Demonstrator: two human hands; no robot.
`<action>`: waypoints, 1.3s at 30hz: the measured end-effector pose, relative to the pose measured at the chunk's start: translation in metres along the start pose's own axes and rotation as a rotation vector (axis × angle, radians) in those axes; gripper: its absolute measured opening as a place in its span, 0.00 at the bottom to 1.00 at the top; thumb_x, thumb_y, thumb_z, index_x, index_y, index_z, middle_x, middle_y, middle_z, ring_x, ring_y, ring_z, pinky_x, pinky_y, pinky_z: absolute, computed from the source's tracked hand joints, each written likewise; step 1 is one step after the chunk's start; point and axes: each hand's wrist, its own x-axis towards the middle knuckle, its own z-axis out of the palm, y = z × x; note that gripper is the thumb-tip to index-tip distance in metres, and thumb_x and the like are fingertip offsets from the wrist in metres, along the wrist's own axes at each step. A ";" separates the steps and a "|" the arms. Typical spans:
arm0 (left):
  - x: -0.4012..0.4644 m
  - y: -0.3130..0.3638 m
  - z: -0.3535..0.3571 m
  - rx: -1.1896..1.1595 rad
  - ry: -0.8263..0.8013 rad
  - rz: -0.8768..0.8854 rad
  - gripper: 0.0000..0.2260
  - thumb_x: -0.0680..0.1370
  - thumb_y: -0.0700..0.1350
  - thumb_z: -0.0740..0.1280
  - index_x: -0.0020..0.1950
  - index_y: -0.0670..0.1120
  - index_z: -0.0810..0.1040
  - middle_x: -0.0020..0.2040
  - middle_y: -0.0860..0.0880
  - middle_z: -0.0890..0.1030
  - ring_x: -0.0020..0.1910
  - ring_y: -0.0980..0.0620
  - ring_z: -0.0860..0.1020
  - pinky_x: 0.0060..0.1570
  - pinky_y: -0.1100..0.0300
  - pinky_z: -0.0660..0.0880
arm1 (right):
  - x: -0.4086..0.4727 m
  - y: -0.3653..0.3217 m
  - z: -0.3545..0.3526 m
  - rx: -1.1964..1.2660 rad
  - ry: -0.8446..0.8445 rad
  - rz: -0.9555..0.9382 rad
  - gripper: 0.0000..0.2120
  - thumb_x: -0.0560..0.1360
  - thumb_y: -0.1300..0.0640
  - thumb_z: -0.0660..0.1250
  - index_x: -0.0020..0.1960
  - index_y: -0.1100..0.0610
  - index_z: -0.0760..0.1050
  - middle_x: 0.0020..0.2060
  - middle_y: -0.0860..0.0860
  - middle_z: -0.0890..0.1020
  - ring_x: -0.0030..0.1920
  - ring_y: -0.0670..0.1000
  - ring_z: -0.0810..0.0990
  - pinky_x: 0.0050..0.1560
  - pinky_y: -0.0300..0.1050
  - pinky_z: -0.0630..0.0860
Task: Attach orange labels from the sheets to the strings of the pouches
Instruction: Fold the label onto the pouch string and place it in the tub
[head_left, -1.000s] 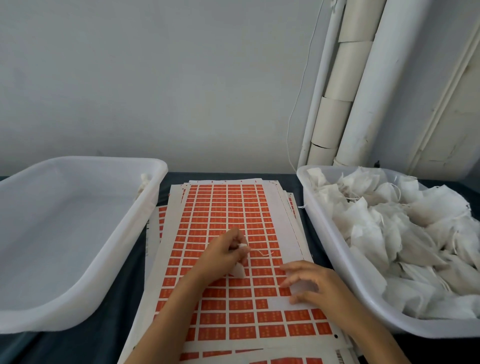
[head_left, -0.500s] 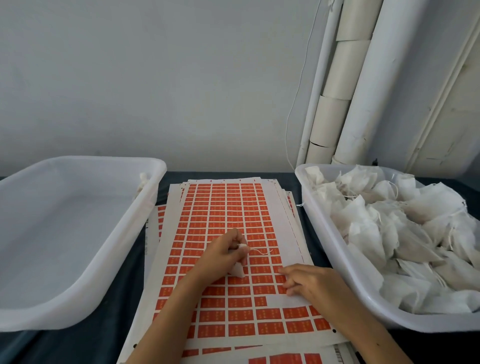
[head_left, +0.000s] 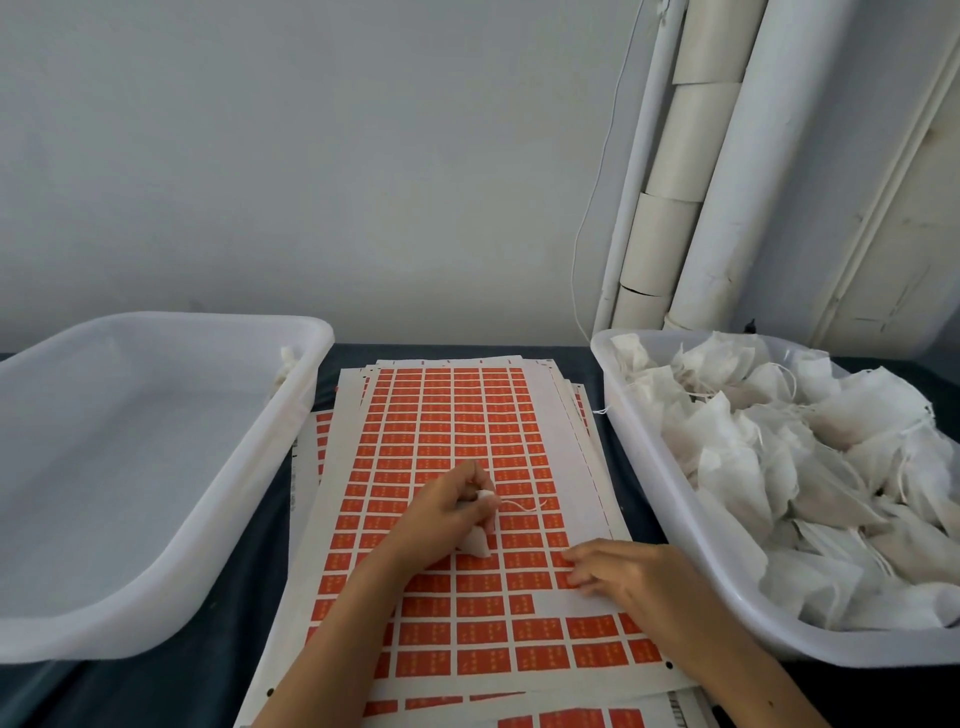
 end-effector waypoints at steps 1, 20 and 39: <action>0.000 0.000 0.000 -0.007 -0.001 -0.001 0.02 0.80 0.45 0.62 0.48 0.50 0.73 0.40 0.54 0.81 0.39 0.59 0.81 0.38 0.68 0.75 | -0.001 -0.001 0.000 -0.105 0.046 -0.062 0.15 0.71 0.53 0.70 0.56 0.56 0.80 0.58 0.45 0.79 0.54 0.41 0.79 0.58 0.34 0.74; -0.001 0.000 0.001 -0.007 0.002 -0.005 0.02 0.80 0.46 0.63 0.48 0.51 0.73 0.39 0.56 0.81 0.37 0.62 0.80 0.36 0.70 0.75 | -0.002 -0.012 -0.006 -0.701 0.150 -0.450 0.21 0.53 0.44 0.81 0.43 0.50 0.84 0.39 0.42 0.84 0.37 0.40 0.82 0.40 0.34 0.80; 0.001 -0.004 0.001 0.007 0.007 -0.010 0.02 0.80 0.48 0.63 0.48 0.52 0.73 0.40 0.56 0.81 0.39 0.63 0.80 0.35 0.71 0.74 | 0.020 -0.029 0.023 0.275 0.313 0.479 0.11 0.71 0.44 0.69 0.42 0.49 0.70 0.38 0.41 0.80 0.37 0.42 0.80 0.39 0.30 0.76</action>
